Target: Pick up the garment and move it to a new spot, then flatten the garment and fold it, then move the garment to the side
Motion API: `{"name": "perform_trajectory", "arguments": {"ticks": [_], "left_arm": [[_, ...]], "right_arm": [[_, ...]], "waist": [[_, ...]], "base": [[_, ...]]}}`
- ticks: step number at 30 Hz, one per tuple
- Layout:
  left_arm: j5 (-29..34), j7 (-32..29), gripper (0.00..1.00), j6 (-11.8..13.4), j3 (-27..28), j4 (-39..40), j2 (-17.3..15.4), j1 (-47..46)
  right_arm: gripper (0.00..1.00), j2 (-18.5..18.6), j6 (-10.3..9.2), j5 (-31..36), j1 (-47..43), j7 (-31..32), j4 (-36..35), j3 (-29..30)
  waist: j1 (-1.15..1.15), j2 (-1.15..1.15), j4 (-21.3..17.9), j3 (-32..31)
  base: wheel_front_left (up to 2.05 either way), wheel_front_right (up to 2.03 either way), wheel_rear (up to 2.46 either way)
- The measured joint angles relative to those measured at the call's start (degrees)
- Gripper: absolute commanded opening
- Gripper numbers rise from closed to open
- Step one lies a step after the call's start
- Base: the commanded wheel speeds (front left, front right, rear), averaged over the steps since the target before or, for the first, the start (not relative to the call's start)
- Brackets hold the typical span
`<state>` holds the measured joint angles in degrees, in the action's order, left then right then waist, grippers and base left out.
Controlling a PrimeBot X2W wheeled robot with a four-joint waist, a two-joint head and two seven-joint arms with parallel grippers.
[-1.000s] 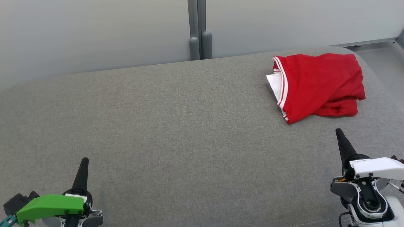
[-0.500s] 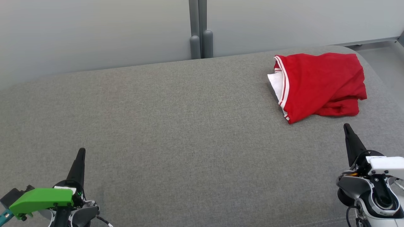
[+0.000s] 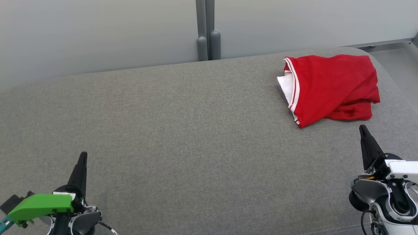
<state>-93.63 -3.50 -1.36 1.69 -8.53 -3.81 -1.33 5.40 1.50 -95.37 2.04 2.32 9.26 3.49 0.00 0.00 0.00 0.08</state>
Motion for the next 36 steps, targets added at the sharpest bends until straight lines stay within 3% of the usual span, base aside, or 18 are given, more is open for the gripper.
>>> {"name": "perform_trajectory", "arguments": {"ticks": [36], "left_arm": [[0.0, 0.0, 0.00, -0.2, 0.0, -0.6, 0.0, -0.5]], "right_arm": [[0.00, 0.0, 0.49, 0.0, 0.1, 0.3, 0.3, 0.1]], "waist": [[0.00, 0.00, 0.0, 0.0]], "base": [[0.00, 0.00, 0.00]]}}
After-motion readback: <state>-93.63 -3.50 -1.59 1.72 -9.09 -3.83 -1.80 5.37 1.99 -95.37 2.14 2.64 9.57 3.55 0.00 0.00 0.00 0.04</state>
